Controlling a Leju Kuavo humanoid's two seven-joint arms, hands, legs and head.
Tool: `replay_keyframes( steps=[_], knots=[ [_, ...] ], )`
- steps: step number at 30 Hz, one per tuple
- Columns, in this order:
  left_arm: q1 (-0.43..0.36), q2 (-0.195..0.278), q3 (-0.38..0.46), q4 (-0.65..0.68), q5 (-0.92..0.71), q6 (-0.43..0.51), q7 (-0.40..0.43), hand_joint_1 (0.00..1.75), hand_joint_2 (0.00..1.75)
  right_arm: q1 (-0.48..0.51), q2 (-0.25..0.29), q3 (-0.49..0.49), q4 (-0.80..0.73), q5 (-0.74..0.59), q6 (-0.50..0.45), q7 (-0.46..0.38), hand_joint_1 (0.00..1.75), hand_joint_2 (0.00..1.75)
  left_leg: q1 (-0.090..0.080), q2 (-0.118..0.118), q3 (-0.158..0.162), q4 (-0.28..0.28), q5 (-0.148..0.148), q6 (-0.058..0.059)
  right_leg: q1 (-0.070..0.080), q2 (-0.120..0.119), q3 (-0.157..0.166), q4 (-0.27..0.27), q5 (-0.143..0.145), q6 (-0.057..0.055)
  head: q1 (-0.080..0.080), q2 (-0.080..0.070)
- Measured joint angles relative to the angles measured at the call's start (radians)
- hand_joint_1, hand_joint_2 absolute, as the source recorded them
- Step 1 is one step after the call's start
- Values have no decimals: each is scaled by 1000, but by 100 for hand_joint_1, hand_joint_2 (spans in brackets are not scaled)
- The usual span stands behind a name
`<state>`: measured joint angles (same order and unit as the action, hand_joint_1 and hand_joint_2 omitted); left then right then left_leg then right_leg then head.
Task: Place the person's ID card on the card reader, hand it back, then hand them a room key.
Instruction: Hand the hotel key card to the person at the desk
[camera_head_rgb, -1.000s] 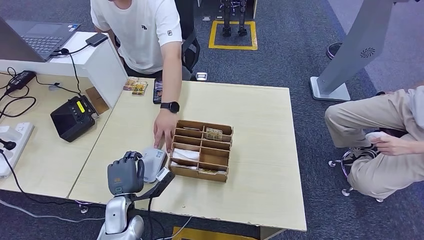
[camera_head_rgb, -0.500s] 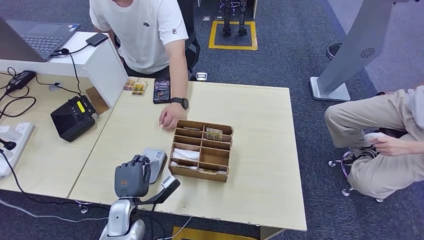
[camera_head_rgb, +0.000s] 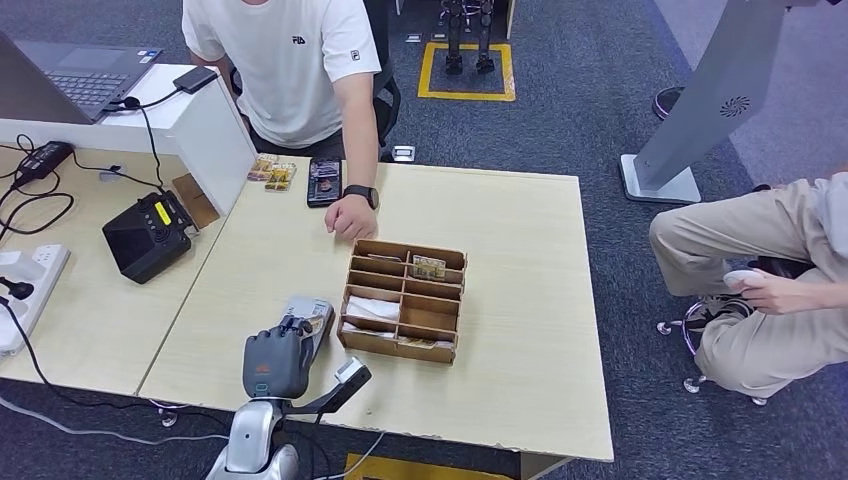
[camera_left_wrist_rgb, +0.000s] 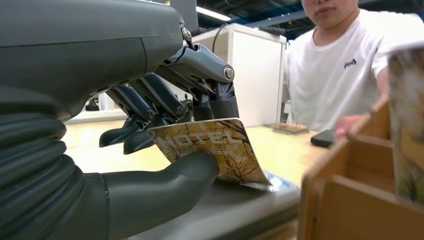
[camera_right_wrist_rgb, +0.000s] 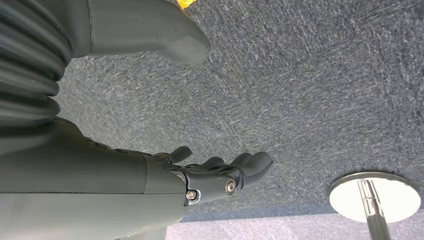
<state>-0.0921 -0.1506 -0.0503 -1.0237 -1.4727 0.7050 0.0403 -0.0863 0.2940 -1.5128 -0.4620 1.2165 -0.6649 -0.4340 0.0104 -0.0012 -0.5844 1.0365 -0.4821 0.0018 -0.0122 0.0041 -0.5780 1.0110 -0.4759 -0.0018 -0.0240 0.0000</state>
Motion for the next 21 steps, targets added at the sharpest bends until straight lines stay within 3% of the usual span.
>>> replay_keyframes(
  steps=[9, 21],
  knots=[
    [-77, 14, -59, 156, 20, 0, 47, 175, 175, -1, 0, 0, 0, 3, 0, 9, 0, 175, 0, -2, 5, -1, 0, 0, 0, -2, 7, 0, -1, 0, 0, 0],
    [-113, 29, -101, 214, 60, 0, 76, 175, 175, -1, 1, -1, -8, 5, 0, 12, 0, 175, 0, -3, 11, -1, 0, 0, 0, -3, 13, 0, -1, 0, 0, 0]
  ],
)
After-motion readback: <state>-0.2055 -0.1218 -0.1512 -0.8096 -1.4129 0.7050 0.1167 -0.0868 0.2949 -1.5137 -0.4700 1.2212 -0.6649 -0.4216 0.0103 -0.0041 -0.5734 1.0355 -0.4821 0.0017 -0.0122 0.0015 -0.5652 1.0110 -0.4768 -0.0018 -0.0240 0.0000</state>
